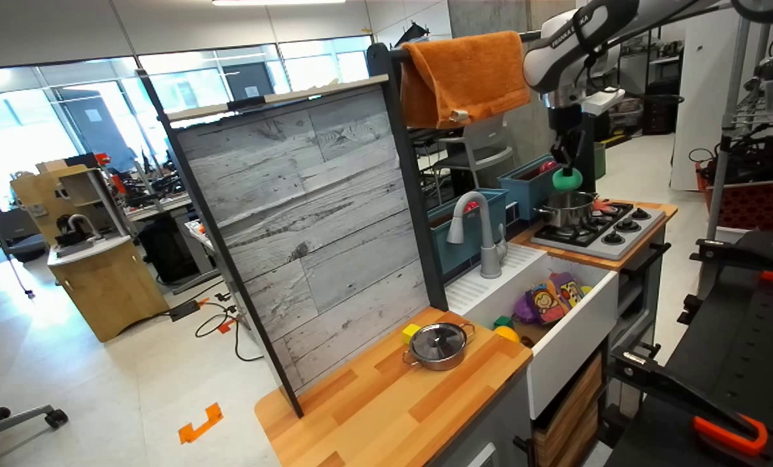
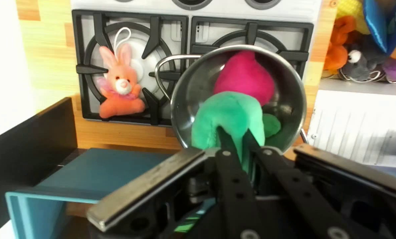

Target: Pick up the green plush toy from the pot and put in the sink

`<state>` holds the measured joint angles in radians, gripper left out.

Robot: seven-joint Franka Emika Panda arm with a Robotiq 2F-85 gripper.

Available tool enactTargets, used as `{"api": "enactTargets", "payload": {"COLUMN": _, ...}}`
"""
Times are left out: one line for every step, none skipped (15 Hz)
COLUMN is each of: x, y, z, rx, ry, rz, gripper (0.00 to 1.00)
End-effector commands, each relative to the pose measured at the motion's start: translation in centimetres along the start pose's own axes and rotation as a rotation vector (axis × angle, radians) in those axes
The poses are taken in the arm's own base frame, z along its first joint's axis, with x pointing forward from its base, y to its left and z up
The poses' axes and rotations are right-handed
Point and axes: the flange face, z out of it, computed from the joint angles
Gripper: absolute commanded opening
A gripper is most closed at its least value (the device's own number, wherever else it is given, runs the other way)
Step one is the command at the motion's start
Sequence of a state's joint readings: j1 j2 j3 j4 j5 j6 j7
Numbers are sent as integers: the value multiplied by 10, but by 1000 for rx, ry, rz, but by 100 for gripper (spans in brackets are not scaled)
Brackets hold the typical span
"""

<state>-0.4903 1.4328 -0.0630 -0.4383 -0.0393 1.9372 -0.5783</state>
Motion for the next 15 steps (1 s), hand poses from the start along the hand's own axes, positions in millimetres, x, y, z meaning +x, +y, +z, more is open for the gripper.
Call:
{"api": "enactTargets", "payload": {"x": -11, "y": 3, "z": -34, "rx": 69, "ry": -95, "rz": 79, "gripper": 2}}
{"api": "enactTargets", "payload": {"x": -15, "y": 1, "z": -39, "rx": 91, "ry": -136, "rz": 93, "gripper": 2}}
{"api": "enactTargets", "payload": {"x": -19, "y": -6, "z": -41, "rx": 119, "ry": -198, "rz": 92, "gripper": 2}}
{"api": "enactTargets", "payload": {"x": -23, "y": -12, "z": -41, "rx": 145, "ry": -244, "rz": 85, "gripper": 2}}
{"api": "enactTargets", "payload": {"x": -24, "y": -24, "z": -41, "rx": 189, "ry": -281, "rz": 50, "gripper": 2}}
{"api": "enactTargets", "payload": {"x": -26, "y": -33, "z": -41, "rx": 228, "ry": -320, "rz": 31, "gripper": 2}}
{"api": "enactTargets", "payload": {"x": -27, "y": -44, "z": -40, "rx": 272, "ry": -355, "rz": 5, "gripper": 2}}
{"api": "enactTargets", "payload": {"x": -26, "y": -58, "z": -39, "rx": 314, "ry": -387, "rz": -18, "gripper": 2}}
{"api": "enactTargets", "payload": {"x": -25, "y": -72, "z": -36, "rx": 359, "ry": -410, "rz": -44, "gripper": 2}}
{"api": "enactTargets", "payload": {"x": -24, "y": -85, "z": -33, "rx": 401, "ry": -430, "rz": -69, "gripper": 2}}
{"api": "enactTargets", "payload": {"x": -21, "y": -95, "z": -28, "rx": 431, "ry": -426, "rz": -97, "gripper": 2}}
{"api": "enactTargets", "payload": {"x": -18, "y": -104, "z": -24, "rx": 451, "ry": -422, "rz": -118, "gripper": 2}}
{"api": "enactTargets", "payload": {"x": -15, "y": -109, "z": -16, "rx": 459, "ry": -412, "rz": -140, "gripper": 2}}
{"api": "enactTargets", "payload": {"x": -15, "y": -110, "z": -8, "rx": 461, "ry": -405, "rz": -156, "gripper": 2}}
{"api": "enactTargets", "payload": {"x": -15, "y": -111, "z": -1, "rx": 454, "ry": -402, "rz": -172, "gripper": 2}}
